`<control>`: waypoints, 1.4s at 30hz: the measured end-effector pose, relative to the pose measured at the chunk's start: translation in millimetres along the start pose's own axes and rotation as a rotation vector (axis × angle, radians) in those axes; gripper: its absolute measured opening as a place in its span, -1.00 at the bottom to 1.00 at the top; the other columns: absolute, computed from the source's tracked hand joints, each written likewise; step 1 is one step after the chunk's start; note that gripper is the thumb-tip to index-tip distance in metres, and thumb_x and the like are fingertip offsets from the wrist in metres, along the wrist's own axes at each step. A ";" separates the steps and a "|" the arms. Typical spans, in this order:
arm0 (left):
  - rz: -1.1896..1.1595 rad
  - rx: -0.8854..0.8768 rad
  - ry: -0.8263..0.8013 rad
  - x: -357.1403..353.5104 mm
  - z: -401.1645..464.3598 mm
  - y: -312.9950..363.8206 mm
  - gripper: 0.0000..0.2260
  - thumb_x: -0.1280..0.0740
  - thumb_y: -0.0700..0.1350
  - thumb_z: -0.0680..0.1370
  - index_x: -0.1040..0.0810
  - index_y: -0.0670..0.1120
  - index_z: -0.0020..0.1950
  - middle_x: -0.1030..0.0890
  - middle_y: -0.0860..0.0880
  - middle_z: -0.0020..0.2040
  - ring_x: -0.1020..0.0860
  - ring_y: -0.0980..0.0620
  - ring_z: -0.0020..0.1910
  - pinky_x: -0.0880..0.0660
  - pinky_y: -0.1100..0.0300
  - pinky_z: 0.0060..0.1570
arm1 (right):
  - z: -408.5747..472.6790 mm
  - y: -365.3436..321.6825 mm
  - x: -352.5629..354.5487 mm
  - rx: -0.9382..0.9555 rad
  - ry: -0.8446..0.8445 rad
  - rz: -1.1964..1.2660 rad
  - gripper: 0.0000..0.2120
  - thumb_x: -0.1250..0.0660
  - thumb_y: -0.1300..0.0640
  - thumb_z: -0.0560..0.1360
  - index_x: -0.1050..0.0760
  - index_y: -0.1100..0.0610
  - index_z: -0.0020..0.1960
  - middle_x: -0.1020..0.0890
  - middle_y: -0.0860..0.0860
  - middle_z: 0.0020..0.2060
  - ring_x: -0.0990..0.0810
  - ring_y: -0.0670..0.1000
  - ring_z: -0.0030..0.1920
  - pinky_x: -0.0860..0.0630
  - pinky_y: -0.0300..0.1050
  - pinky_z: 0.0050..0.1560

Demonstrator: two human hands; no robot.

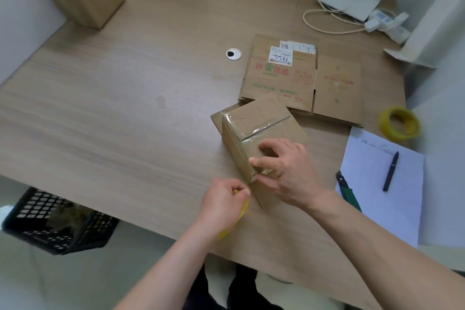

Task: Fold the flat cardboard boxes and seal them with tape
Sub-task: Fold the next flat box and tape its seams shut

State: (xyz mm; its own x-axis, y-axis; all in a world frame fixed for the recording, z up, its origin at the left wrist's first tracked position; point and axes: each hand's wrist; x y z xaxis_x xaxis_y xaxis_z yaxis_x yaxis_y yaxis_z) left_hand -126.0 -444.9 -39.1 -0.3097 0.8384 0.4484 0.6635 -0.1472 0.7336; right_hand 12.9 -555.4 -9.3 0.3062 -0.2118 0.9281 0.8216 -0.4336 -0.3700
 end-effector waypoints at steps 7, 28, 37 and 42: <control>0.378 -0.318 0.110 71.7 26.6 16.1 -0.86 -0.36 -0.06 0.55 -0.60 0.03 -0.21 -0.29 0.08 0.37 -0.57 -0.04 -0.20 -0.36 0.18 -0.14 | -2.1 13.1 9.4 0.041 0.002 0.039 -0.85 -0.56 0.07 0.37 -0.71 -0.03 -0.06 -0.62 0.03 0.05 -0.57 0.11 0.08 -0.43 0.08 0.03; 1.177 -0.526 -0.182 74.0 96.7 86.1 -0.80 -0.25 -0.25 0.52 -0.57 -0.14 0.10 -0.36 -0.14 0.15 -0.40 -0.08 -0.28 -0.43 0.11 -0.23 | 25.7 -26.3 -24.8 -0.568 0.314 -0.054 -0.58 -0.57 -0.16 0.24 -0.39 0.05 -0.31 -0.46 -0.07 -0.16 -0.41 0.07 -0.11 -0.43 0.04 -0.20; 1.129 -0.562 -0.257 79.0 108.0 82.0 -0.83 -0.26 -0.21 0.52 -0.58 -0.11 0.07 -0.41 -0.12 0.10 -0.42 -0.08 -0.22 -0.43 0.10 -0.19 | 29.1 -25.1 -16.8 -0.637 0.275 0.157 -0.69 -0.58 0.02 0.25 -0.46 0.09 -0.32 -0.47 -0.06 -0.16 -0.40 0.03 -0.05 -0.45 0.04 -0.07; 0.896 -0.536 -0.373 104.1 113.1 71.0 -0.82 -0.24 -0.17 0.54 -0.61 -0.02 -0.18 -0.55 -0.04 -0.03 -0.52 -0.05 -0.13 -0.39 0.23 -0.19 | 16.5 -22.9 3.2 -0.688 0.402 0.463 -0.91 -0.48 0.19 0.36 -0.60 0.04 -0.20 -0.61 -0.08 -0.09 -0.55 0.00 -0.01 -0.44 -0.29 -0.01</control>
State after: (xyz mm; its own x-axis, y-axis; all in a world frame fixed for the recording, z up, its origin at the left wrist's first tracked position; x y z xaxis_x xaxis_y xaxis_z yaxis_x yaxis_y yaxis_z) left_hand -34.1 -308.6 1.9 0.4188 0.4073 0.8116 0.1363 -0.9119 0.3872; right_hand 3.0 -531.7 2.8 0.2374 -0.7270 0.6443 0.1526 -0.6271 -0.7638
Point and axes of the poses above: each hand's wrist, its own z-axis towards the middle knuckle, its own x-axis out of the back of the hand, y = z × x
